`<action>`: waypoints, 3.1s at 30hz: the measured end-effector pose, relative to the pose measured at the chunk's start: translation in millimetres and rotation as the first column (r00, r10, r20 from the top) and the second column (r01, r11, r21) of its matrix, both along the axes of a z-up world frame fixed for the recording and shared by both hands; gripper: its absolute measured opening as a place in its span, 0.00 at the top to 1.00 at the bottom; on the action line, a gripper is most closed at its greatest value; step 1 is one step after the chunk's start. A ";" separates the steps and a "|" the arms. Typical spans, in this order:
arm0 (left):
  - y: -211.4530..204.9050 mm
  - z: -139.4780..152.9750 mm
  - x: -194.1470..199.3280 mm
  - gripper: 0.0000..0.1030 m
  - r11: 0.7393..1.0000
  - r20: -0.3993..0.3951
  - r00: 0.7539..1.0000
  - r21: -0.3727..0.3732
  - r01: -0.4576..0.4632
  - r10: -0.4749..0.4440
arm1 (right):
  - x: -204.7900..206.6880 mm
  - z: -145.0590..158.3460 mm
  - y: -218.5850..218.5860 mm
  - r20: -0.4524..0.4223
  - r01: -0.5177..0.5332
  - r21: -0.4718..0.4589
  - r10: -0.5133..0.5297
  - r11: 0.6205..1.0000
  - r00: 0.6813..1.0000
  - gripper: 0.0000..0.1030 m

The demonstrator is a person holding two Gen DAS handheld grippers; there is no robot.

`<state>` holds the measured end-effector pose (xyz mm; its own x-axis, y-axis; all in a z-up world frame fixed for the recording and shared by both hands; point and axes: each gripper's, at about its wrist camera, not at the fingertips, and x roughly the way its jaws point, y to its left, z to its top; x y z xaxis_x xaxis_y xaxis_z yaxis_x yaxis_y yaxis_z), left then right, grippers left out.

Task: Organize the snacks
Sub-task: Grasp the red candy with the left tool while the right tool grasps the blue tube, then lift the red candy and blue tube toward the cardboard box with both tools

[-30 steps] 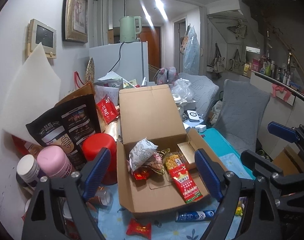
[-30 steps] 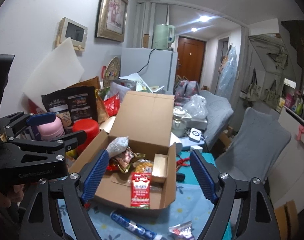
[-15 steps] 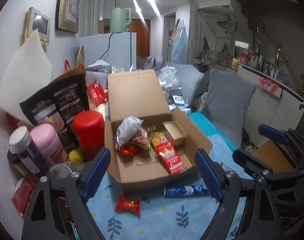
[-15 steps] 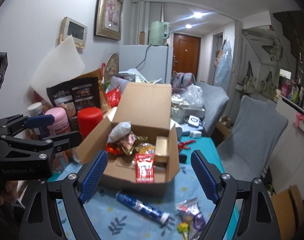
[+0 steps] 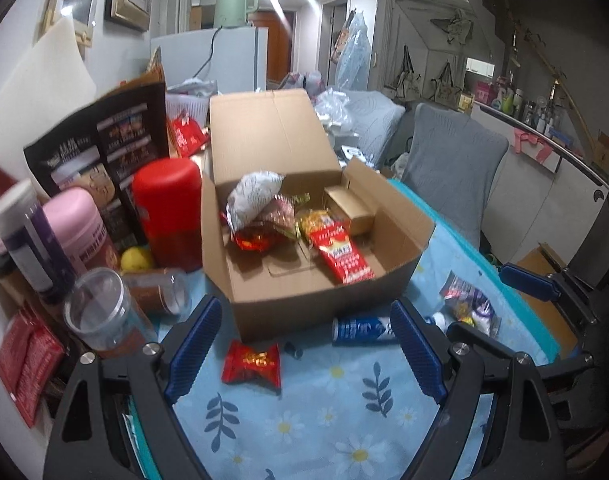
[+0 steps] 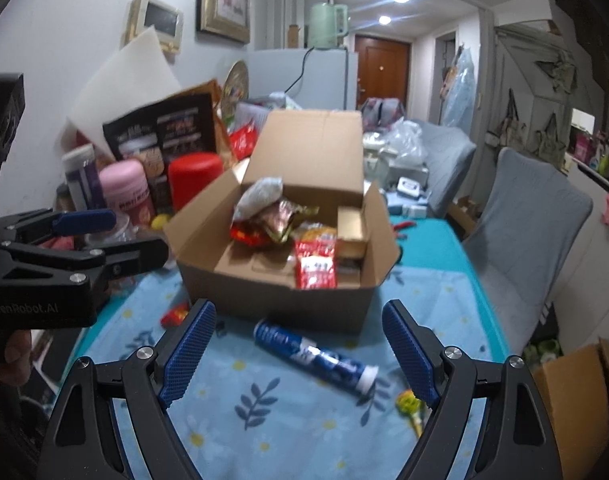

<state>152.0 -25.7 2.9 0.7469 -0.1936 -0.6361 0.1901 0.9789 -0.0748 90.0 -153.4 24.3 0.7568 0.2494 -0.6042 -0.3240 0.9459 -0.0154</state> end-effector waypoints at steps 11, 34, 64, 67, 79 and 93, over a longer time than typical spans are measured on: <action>3.9 -49.2 7.2 0.16 1.000 -0.105 0.994 -0.018 0.008 -0.010 | 5.5 -48.5 4.7 -0.110 -0.033 0.034 0.037 0.999 0.993 0.16; 31.5 -130.1 68.7 0.16 0.996 -0.303 0.950 0.012 -0.084 0.083 | 64.5 -101.9 -1.3 -0.211 -0.046 0.015 0.048 0.999 0.976 0.16; 12.7 -134.0 21.8 0.49 0.999 -0.328 0.945 -0.044 0.000 -0.015 | 33.3 -126.6 18.3 -0.387 -0.216 -0.044 0.183 0.975 0.904 0.73; 6.4 -132.9 11.8 0.49 0.999 -0.330 0.943 -0.047 0.017 -0.031 | 25.8 -125.5 15.5 -0.389 -0.205 -0.039 0.174 0.978 0.905 0.73; -18.2 -136.0 -14.8 0.49 0.997 -0.341 0.937 -0.039 0.073 -0.082 | -0.7 -122.7 1.2 -0.404 -0.170 -0.046 0.138 0.984 0.904 0.73; -34.5 -146.2 -18.2 0.35 0.992 -0.313 0.946 0.056 0.113 -0.090 | -5.0 -125.1 4.4 -0.396 -0.161 -0.041 0.132 0.986 0.909 0.58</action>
<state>133.8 -60.2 -143.3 0.4904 -0.2032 -0.8475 0.2671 0.9607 -0.0758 85.1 -149.0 -100.8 0.4146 0.2845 -0.8644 -0.4530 0.8884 0.0752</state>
